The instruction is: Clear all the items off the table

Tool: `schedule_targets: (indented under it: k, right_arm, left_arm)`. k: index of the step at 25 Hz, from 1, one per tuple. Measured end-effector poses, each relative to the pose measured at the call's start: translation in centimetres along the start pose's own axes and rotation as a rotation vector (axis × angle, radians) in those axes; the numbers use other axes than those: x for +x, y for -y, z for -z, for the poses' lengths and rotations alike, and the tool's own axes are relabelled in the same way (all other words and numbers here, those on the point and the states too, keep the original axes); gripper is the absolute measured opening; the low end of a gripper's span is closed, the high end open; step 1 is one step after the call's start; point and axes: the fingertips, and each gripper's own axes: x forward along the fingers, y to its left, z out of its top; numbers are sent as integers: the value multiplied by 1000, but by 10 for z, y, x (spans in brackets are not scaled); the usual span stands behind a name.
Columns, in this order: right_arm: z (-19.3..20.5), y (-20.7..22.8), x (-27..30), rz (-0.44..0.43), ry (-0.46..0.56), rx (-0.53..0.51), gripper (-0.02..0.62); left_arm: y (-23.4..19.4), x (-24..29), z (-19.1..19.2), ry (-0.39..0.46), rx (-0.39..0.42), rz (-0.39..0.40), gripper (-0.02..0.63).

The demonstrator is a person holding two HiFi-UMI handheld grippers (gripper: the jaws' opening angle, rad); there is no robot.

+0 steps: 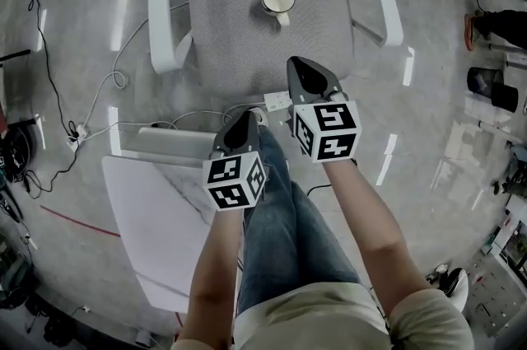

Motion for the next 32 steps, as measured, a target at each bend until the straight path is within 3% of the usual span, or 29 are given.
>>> schedule_targets:
  k: [21, 32]
  right_arm:
    - [3, -54, -145, -68, 47, -33, -2]
    - [-17, -88, -220, -112, 69, -58, -2]
  left_arm:
    - [57, -110, 23, 59, 26, 8, 9]
    - [88, -177, 9, 88, 57, 15, 9]
